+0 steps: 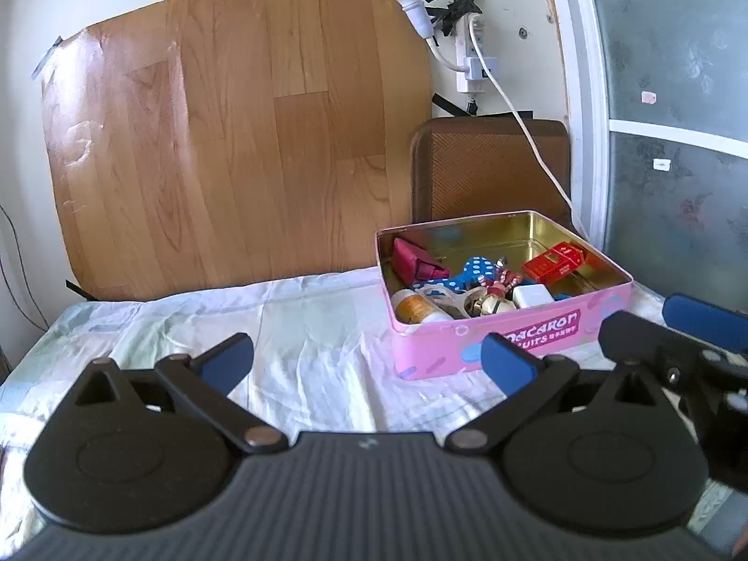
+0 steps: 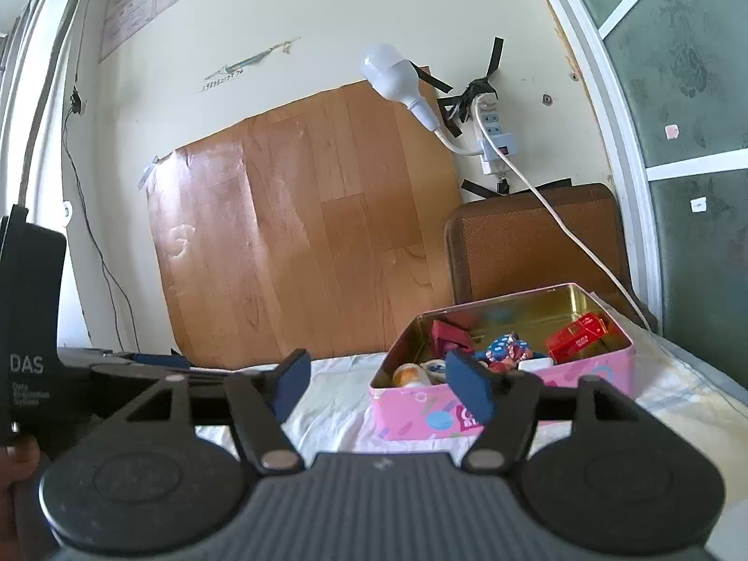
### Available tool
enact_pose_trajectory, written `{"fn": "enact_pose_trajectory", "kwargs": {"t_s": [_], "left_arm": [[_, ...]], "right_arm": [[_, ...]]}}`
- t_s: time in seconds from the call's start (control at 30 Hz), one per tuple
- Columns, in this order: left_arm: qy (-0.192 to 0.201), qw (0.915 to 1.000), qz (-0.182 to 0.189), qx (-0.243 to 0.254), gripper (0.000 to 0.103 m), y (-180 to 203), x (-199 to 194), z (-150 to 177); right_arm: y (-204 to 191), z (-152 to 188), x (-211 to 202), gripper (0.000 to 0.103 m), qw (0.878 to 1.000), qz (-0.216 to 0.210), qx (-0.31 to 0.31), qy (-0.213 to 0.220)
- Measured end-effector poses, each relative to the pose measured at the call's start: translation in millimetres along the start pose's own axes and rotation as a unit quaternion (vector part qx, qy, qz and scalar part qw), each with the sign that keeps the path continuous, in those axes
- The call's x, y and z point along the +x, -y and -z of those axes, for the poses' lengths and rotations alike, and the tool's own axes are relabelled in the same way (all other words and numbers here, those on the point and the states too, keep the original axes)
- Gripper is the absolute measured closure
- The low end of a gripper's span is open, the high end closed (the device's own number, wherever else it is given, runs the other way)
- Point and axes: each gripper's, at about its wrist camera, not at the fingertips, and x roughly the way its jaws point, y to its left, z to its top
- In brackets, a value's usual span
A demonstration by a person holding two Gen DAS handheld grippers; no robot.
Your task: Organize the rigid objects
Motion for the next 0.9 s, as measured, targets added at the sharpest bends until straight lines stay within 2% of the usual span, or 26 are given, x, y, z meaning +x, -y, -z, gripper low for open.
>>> {"fn": "enact_pose_trajectory", "kwargs": {"t_s": [0.23,0.3,0.47,0.57,0.9], "left_arm": [[-0.004,0.9999,-0.010,-0.014,0.000,-5,-5,6],[-0.005,0.9997,-0.013,-0.020,0.000,-6,-6,7],[-0.010,0.9993,-0.021,-0.030,0.000,-10,-6,14],[-0.013,0.9989,-0.029,-0.033,0.000,-11,-5,18],[-0.036,0.9982,-0.016,-0.046,0.000,-18,1,23]], "right_arm": [[-5,3,-6,0.019,1.000,0.007,0.010,0.002],[-5,5,-6,0.012,1.000,0.013,0.014,-0.001],[-5,12,-7,0.007,1.000,0.014,0.025,-0.010],[-5,15,-7,0.001,0.999,0.020,0.032,-0.014],[-12,18,-1,0.000,0.997,0.062,0.026,-0.029]]}}
